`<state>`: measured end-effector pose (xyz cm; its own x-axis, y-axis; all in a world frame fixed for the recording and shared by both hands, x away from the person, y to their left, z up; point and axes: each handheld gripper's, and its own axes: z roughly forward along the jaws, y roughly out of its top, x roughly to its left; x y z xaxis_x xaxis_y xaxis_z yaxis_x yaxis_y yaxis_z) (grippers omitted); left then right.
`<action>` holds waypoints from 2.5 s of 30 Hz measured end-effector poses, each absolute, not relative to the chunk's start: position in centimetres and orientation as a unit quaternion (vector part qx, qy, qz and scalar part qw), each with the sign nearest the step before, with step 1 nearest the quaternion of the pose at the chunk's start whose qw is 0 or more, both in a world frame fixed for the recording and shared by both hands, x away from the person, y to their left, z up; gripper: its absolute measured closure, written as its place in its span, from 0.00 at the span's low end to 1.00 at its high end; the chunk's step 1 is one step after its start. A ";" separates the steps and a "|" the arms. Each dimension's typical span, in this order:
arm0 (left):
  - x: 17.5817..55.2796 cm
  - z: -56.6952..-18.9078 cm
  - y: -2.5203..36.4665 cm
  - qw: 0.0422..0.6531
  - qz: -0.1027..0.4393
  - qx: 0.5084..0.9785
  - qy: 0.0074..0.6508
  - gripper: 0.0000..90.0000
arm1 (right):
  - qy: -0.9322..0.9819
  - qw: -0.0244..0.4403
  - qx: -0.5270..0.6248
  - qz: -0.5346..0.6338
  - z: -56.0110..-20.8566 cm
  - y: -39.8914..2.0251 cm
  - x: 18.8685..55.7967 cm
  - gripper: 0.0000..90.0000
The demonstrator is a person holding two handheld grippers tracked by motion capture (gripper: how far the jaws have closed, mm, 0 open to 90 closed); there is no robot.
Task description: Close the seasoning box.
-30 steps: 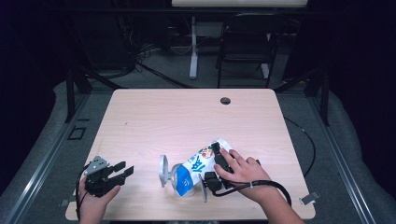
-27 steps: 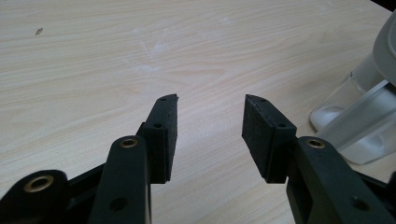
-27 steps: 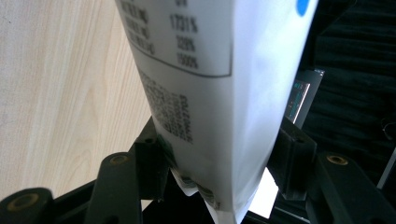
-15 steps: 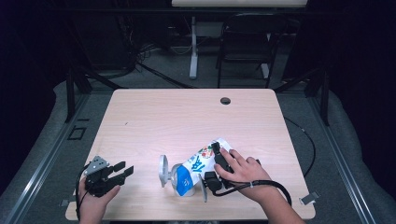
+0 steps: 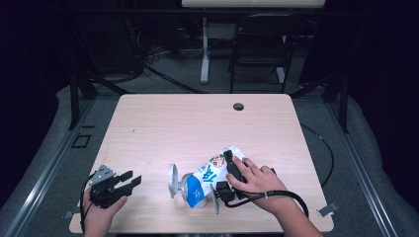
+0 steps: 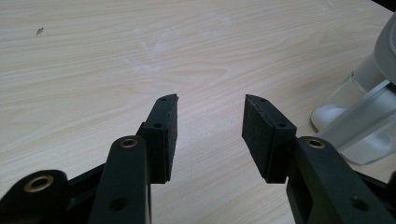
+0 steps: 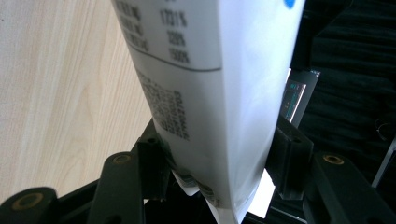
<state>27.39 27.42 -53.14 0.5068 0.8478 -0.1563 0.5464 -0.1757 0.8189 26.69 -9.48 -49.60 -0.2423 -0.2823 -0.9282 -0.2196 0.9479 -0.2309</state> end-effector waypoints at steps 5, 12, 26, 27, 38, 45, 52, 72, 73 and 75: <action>27.4 -53.1 27.4 0.442 0.171 0.747 0.466 0.62 | 0.787 0.595 -0.160 -0.029 -49.4 -9.4 26.6 0.54; 27.4 -53.1 27.4 0.442 0.171 0.747 0.466 0.62 | 0.787 0.595 -0.160 -0.026 -49.5 -9.5 26.7 0.55; 27.4 -53.1 27.4 0.441 0.171 0.748 0.466 0.62 | 0.786 0.596 -0.161 -0.026 -49.5 -9.5 26.6 0.55; 27.4 -53.1 27.4 0.442 0.171 0.747 0.466 0.62 | 0.786 0.596 -0.161 -0.026 -49.5 -9.5 26.6 0.55; 27.4 -53.1 27.5 0.440 0.170 0.747 0.468 0.62 | 0.786 0.597 -0.160 -0.025 -49.6 -9.5 26.6 0.56; 27.4 -53.1 27.5 0.440 0.170 0.747 0.467 0.62 | 0.785 0.598 -0.162 -0.025 -49.6 -9.5 26.6 0.56; 27.4 -53.2 27.5 0.440 0.170 0.748 0.467 0.62 | 0.785 0.597 -0.161 -0.024 -49.6 -9.5 26.6 0.57; 27.4 -53.1 27.5 0.441 0.170 0.747 0.468 0.62 | 0.783 0.599 -0.166 -0.027 -49.4 -9.4 26.5 0.58; 27.4 -53.1 27.5 0.441 0.170 0.747 0.468 0.62 | 0.784 0.598 -0.165 -0.025 -49.4 -9.4 26.5 0.59; 27.4 -53.1 27.5 0.441 0.170 0.747 0.468 0.62 | 0.783 0.599 -0.165 -0.027 -49.4 -9.4 26.5 0.59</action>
